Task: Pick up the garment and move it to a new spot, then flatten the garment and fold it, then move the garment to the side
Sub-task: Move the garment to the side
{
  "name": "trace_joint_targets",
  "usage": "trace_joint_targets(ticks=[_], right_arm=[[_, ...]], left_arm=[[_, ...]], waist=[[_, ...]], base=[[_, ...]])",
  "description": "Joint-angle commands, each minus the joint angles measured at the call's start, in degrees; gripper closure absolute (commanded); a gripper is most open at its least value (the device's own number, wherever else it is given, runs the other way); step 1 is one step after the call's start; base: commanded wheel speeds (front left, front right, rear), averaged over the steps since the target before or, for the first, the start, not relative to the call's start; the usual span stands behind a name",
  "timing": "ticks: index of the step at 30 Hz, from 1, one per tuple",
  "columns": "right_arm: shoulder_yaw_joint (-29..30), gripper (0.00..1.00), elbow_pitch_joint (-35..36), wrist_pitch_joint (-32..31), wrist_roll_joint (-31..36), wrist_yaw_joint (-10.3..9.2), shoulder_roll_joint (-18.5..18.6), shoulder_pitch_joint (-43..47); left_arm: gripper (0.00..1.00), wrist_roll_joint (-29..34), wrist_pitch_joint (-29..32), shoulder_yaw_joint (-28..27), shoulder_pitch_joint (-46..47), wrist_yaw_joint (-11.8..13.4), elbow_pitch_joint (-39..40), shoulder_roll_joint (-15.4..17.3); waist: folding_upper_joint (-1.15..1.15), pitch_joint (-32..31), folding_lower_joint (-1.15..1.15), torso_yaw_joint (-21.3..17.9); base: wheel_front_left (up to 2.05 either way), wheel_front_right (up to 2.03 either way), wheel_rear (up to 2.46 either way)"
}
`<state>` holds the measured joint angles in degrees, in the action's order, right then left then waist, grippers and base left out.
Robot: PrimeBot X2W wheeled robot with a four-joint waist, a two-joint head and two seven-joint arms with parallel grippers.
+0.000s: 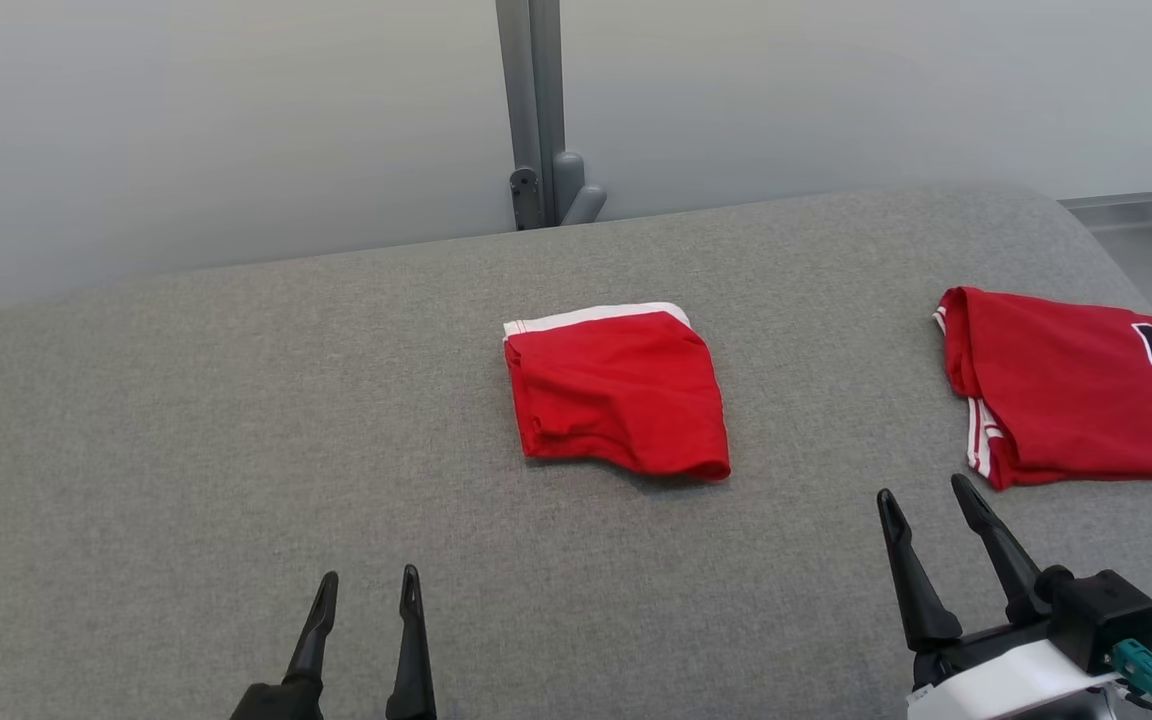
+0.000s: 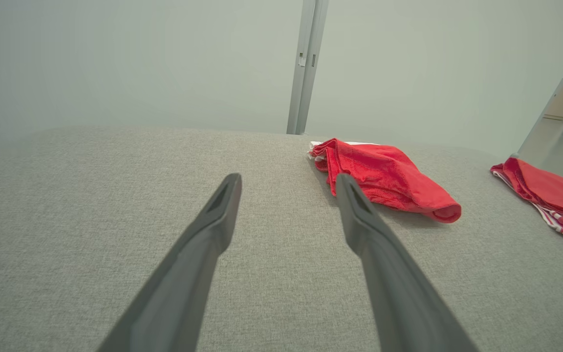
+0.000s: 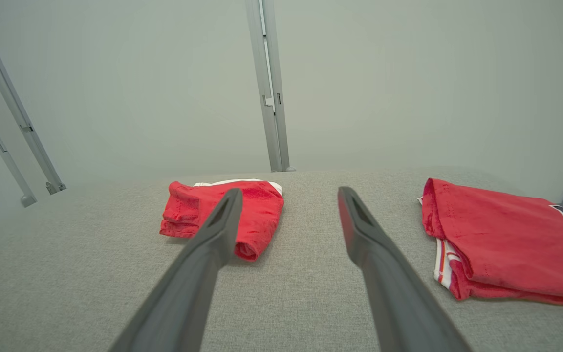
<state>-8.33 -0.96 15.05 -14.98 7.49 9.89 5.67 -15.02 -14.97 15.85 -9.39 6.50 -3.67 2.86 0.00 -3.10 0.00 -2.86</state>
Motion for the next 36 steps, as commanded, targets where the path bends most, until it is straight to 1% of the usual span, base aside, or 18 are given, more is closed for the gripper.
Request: trace_joint_targets(ticks=[1,11,16,19,20,22,24,26,29,32,36], right_arm=[[0.2,0.00,0.2,0.2,0.3,-0.01,0.0,0.6],[0.2,0.00,-0.6,0.2,0.1,-0.01,-0.1,0.2],[0.0,0.00,-2.0,0.2,-3.4,-0.01,-1.1,-1.8],[1.4,0.00,-3.0,0.2,-8.0,-0.01,-2.2,-3.3],[1.7,0.00,-3.7,0.2,-9.6,-0.01,-2.5,-4.0],[1.1,0.00,-5.5,0.2,-13.2,-0.01,-2.2,-5.8],[-0.1,0.00,-8.7,0.2,-16.3,-0.01,-0.8,-8.0],[-1.8,0.00,-13.0,0.2,-20.8,-0.01,0.4,-10.3],[-4.9,0.00,-19.3,-0.2,-28.2,-0.01,3.4,-15.5],[-8.2,0.00,-23.9,-2.8,-35.3,-0.01,6.1,-20.7],[-10.7,0.00,-28.2,-7.7,-44.9,-0.01,9.0,-27.7]], left_arm=[[0.00,0.3,-0.2,0.0,-0.6,0.1,0.0,0.1],[0.00,0.6,-0.2,0.4,-0.2,0.6,0.0,0.1],[0.00,1.1,-0.2,1.0,0.9,0.6,0.0,0.1],[0.00,1.9,-0.2,1.5,1.6,0.7,0.2,0.1],[0.00,3.7,-0.2,1.9,2.0,0.6,0.4,0.1],[0.00,5.2,-0.2,2.6,2.6,0.2,0.7,0.1],[0.00,6.0,-0.2,3.1,3.0,0.2,1.0,0.1],[0.00,5.7,-0.2,3.5,3.6,0.5,1.3,0.1],[0.00,5.2,-0.2,4.2,4.4,0.9,1.6,0.1],[0.00,4.7,-0.2,5.0,5.3,1.1,1.8,0.1],[0.00,4.3,-0.2,6.0,6.9,1.3,2.0,0.1]], waist=[[0.00,0.1,0.00,0.2],[0.00,0.9,0.00,1.7],[0.00,2.2,0.00,3.6],[0.00,3.3,0.00,5.0],[0.00,3.7,0.00,5.5],[0.00,4.9,0.00,6.8],[0.00,5.9,0.00,8.0],[0.00,6.6,0.00,9.2],[0.00,7.9,0.00,10.8],[0.00,9.5,0.00,11.9],[0.00,12.1,0.00,13.1]], base=[[0.00,0.00,0.00],[0.00,0.00,0.00],[0.00,0.00,0.00],[0.00,0.00,0.00],[0.00,0.00,0.00],[0.00,0.00,0.00],[0.00,0.00,0.00],[0.00,0.00,0.00],[0.00,0.00,0.00],[0.00,0.00,0.00],[0.00,0.00,0.00]])
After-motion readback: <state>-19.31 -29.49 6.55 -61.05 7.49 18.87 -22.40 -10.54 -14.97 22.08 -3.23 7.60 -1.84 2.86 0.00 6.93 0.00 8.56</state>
